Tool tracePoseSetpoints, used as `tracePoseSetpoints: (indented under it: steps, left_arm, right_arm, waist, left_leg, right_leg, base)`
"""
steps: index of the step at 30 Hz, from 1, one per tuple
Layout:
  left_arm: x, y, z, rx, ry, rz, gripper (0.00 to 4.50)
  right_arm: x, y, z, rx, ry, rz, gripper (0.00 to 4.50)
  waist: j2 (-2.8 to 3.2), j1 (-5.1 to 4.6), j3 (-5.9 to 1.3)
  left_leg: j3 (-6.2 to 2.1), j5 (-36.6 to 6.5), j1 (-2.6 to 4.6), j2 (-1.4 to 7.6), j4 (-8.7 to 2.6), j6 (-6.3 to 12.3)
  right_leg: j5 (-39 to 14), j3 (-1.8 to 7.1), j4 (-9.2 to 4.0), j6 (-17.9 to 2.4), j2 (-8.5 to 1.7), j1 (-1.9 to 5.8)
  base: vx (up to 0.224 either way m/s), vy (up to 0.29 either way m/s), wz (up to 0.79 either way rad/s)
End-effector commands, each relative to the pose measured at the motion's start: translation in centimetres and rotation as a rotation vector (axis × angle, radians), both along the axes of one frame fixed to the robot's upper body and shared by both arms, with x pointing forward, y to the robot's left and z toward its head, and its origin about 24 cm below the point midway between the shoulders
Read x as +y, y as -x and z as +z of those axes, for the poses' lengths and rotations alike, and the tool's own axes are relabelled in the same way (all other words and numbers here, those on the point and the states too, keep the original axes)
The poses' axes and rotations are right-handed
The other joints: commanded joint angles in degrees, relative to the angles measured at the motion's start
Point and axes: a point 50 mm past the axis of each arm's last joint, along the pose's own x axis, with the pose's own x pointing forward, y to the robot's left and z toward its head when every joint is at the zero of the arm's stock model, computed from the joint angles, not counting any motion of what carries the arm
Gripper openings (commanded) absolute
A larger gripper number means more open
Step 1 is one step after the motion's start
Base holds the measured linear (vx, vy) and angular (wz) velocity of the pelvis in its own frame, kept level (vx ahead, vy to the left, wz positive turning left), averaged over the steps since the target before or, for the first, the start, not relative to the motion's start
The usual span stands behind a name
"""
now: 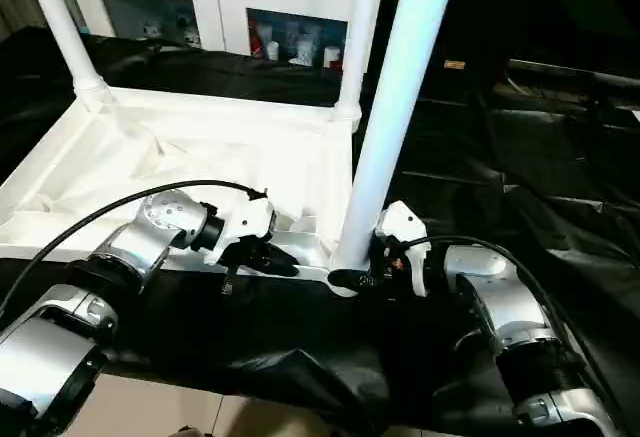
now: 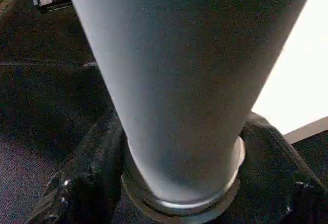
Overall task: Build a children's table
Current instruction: Rotate leg to tighten
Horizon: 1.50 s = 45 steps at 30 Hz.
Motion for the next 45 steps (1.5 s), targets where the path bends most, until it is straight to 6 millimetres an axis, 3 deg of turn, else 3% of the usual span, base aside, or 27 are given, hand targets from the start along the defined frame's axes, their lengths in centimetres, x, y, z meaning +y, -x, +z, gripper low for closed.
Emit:
tracePoseSetpoints:
  steps: [1,6,9,12,13,15,17,20,22,23,26,29,31,33,35,36,40,42,45]
  left_arm:
    - [-0.5,0.3,0.0,0.001,0.002,-0.033,0.00]
    - [-0.3,-0.1,-0.7,-0.007,-0.039,0.049,0.00]
    - [-1.1,-1.6,-1.1,-0.072,-0.040,0.286,0.00]
    - [-1.9,-2.3,-1.1,-0.104,-0.037,0.402,0.00]
    - [-2.1,-2.5,-1.1,-0.109,-0.035,0.428,0.00]
    - [-2.9,-3.0,-0.8,-0.124,-0.024,0.524,0.00]
    - [-3.4,-3.3,-0.7,-0.143,-0.024,0.573,0.00]
    - [-4.0,-3.5,-0.7,-0.176,-0.033,0.608,0.00]
    - [-4.3,-3.4,-0.7,-0.182,-0.038,0.595,0.00]
    - [-4.4,-3.4,-0.7,-0.186,-0.037,0.577,0.00]
    - [-4.7,-3.2,-0.5,-0.197,-0.030,0.532,0.00]
    - [-4.6,-3.2,-0.4,-0.200,-0.028,0.500,0.00]
    - [-4.2,-3.1,-0.2,-0.203,-0.028,0.458,0.00]
    - [-4.0,-3.1,-0.2,-0.202,-0.029,0.445,0.00]
    - [-3.7,-3.0,-0.1,-0.198,-0.029,0.404,0.00]
    - [-3.1,-2.8,-0.1,-0.186,-0.034,0.364,0.00]
    - [-2.1,-2.5,-0.1,-0.162,-0.049,0.291,0.00]
    - [-1.3,-1.7,-0.1,-0.113,-0.042,0.175,0.00]
    - [-0.9,-1.1,-0.1,-0.087,-0.045,0.090,0.00]
  right_arm:
    - [0.2,-0.1,0.1,-0.002,-0.002,-0.004,2.72]
    - [0.7,-0.3,-0.4,0.010,-0.049,-0.120,2.71]
    - [1.6,-1.8,-1.7,-0.025,-0.049,-0.418,2.71]
    - [1.9,-2.9,-2.4,-0.060,-0.006,-0.657,2.71]
    - [1.8,-3.1,-2.5,-0.067,0.002,-0.708,2.71]
    - [1.8,-3.8,-2.7,-0.097,0.031,-0.885,2.70]
    - [2.1,-4.1,-2.6,-0.116,0.035,-0.983,2.70]
    - [3.2,-4.3,-2.4,-0.129,0.018,-1.053,2.70]
    - [3.9,-4.3,-2.3,-0.128,-0.014,-1.064,2.70]
    - [4.3,-4.3,-2.2,-0.124,-0.040,-1.064,2.70]
    - [5.4,-4.4,-1.1,-0.155,-0.159,-0.993,2.70]
    - [5.3,-4.4,-0.2,-0.192,-0.217,-0.954,2.70]
    - [4.3,-4.3,0.9,-0.248,-0.255,-0.921,3.26]
    - [3.8,-4.2,1.1,-0.270,-0.248,-0.911,3.43]
    - [2.8,-4.0,1.4,-0.292,-0.214,-0.855,3.49]
    - [1.6,-3.8,1.5,-0.286,-0.150,-0.762,3.67]
    - [0.1,-3.0,1.5,-0.261,-0.057,-0.591,3.67]
    - [-0.7,-1.2,1.5,-0.172,-0.031,-0.317,3.67]
    - [-0.9,-0.4,1.6,-0.138,-0.026,-0.213,3.67]
  waist:
    - [-0.50,0.02,-4.03]
    - [-0.50,-0.16,-3.83]
    - [-0.52,-0.61,-3.47]
    - [-0.34,-1.24,-3.37]
    - [-0.39,-1.50,-3.40]
    - [0.28,-2.03,-3.51]
    - [-0.14,-2.13,-3.47]
    - [0.44,-1.99,-3.73]
    - [0.33,-1.93,-3.81]
    - [0.80,-1.84,-3.86]
    - [1.03,-1.91,-4.00]
    - [0.85,-1.94,-4.08]
    - [0.90,-1.71,-4.16]
    - [0.93,-1.75,-4.16]
    - [0.39,-1.89,-4.18]
    - [0.60,-1.90,-4.04]
    - [0.51,-1.59,-4.18]
    - [0.29,-1.21,-4.23]
    - [-0.03,-1.12,-4.28]
  left_leg:
    - [0.92,-10.80,0.30,-0.01,-3.62,5.38]
    - [0.88,-11.74,0.28,-0.04,-3.77,4.86]
    - [0.86,-15.45,0.59,-0.31,-3.91,2.79]
    - [0.35,-17.18,0.56,-0.57,-4.36,0.02]
    - [0.38,-17.48,0.63,-0.59,-4.37,-0.02]
    - [0.28,-17.87,0.63,-0.62,-4.38,-0.43]
    - [0.38,-18.36,0.67,-0.75,-4.31,-0.13]
    - [0.47,-16.47,0.49,-0.88,-4.25,1.03]
    - [0.52,-15.28,0.35,-0.87,-4.18,1.38]
    - [0.48,-14.73,0.35,-0.90,-4.20,1.51]
    - [0.52,-13.63,0.28,-0.84,-4.09,2.53]
    - [0.56,-12.56,0.16,-0.79,-3.99,3.37]
    - [0.63,-11.33,0.20,-0.71,-3.85,4.50]
    - [0.64,-10.28,-0.02,-0.75,-3.78,5.17]
    - [0.55,-10.12,-0.16,-0.78,-3.81,5.43]
    - [0.67,-10.72,0.13,-0.67,-3.78,5.56]
    - [0.79,-10.48,0.14,-0.52,-3.54,6.29]
    - [0.75,-11.05,0.11,-0.38,-3.47,7.23]
    - [0.76,-10.72,-0.08,-0.30,-3.43,7.80]
  right_leg:
    - [-10.36,1.15,-2.73,-15.18,-1.47,3.39]
    - [-11.91,1.11,-2.97,-14.78,-1.40,3.23]
    - [-19.91,1.17,-3.90,-12.16,-1.42,2.52]
    - [-25.48,0.87,-4.45,-9.07,-1.34,2.45]
    - [-25.49,0.88,-4.56,-9.03,-1.31,2.37]
    - [-24.13,0.92,-4.50,-9.32,-1.22,2.21]
    - [-23.33,0.88,-4.68,-9.41,-1.05,2.21]
    - [-19.33,1.09,-4.52,-10.08,-1.08,2.43]
    - [-16.33,1.13,-4.20,-10.86,-1.05,2.63]
    - [-15.15,1.13,-4.05,-11.17,-1.08,2.74]
    - [-11.80,1.09,-3.74,-12.47,-1.12,3.03]
    - [-9.43,1.08,-3.50,-13.46,-1.13,3.33]
    - [-7.82,1.14,-3.28,-14.16,-1.25,3.44]
    - [-6.24,1.14,-3.05,-14.52,-1.22,3.64]
    - [-7.31,1.02,-3.04,-13.96,-1.22,3.93]
    - [-8.65,1.11,-3.31,-13.94,-1.27,3.66]
    - [-8.19,1.25,-3.17,-15.00,-1.32,3.72]
    - [-7.90,1.18,-3.17,-15.54,-1.32,4.09]
    - [-7.44,1.14,-2.98,-16.13,-1.43,3.92]
  base:
    - [0.000,0.000,0.00]
    - [0.000,0.000,0.00]
    - [0.000,0.000,0.00]
    - [-0.018,-0.002,0.00]
    - [0.000,0.000,0.00]
    - [0.000,0.000,0.00]
    - [0.000,0.000,0.00]
    - [0.000,0.000,0.00]
    - [0.000,0.000,0.00]
    - [0.000,0.000,0.00]
    - [0.000,0.000,0.00]
    - [0.000,0.000,0.00]
    - [0.000,0.000,0.00]
    - [0.000,0.000,0.00]
    - [0.000,0.000,0.00]
    - [0.000,0.000,0.00]
    - [0.000,0.000,0.00]
    - [0.000,0.000,0.00]
    - [0.000,0.000,0.00]
